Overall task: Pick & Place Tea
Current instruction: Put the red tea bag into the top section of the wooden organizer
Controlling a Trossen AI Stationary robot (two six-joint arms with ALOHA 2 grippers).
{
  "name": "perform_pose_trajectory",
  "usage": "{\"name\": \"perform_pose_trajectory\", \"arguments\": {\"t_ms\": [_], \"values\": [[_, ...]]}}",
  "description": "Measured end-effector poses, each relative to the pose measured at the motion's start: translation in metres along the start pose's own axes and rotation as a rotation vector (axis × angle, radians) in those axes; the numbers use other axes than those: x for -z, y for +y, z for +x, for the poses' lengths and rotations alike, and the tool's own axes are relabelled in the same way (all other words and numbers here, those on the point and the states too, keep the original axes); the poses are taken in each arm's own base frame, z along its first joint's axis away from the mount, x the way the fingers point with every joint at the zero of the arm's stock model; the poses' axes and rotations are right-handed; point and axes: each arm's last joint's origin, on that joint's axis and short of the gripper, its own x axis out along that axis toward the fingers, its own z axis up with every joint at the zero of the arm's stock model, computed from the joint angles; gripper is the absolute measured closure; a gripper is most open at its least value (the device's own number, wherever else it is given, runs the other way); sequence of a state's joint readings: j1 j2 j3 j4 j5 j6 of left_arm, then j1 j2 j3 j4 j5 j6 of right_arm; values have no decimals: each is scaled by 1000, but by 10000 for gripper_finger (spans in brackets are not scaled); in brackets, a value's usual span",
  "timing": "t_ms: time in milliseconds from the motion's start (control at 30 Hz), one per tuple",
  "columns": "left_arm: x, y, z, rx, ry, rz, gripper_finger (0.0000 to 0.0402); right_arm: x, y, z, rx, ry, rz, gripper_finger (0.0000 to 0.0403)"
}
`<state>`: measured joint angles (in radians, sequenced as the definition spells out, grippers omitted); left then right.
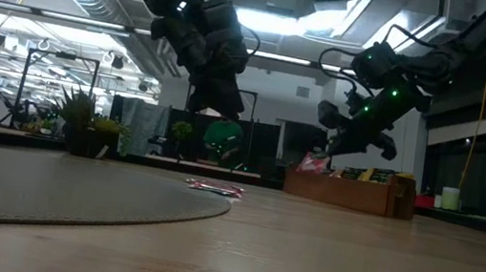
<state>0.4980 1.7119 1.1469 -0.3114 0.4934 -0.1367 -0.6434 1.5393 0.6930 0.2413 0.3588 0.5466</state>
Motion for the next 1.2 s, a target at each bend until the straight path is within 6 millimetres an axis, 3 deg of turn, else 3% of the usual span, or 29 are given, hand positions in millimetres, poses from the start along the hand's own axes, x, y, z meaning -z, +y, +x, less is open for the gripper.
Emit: {"name": "perform_pose_trajectory", "arguments": {"t_ms": [700, 1200], "values": [[0, 0, 0, -1, 3, -20, 296, 12, 11, -6, 10, 25, -26, 393], [1, 0, 0, -1, 9, -21, 296, 14, 14, -7, -70, 74, -83, 293]]}}
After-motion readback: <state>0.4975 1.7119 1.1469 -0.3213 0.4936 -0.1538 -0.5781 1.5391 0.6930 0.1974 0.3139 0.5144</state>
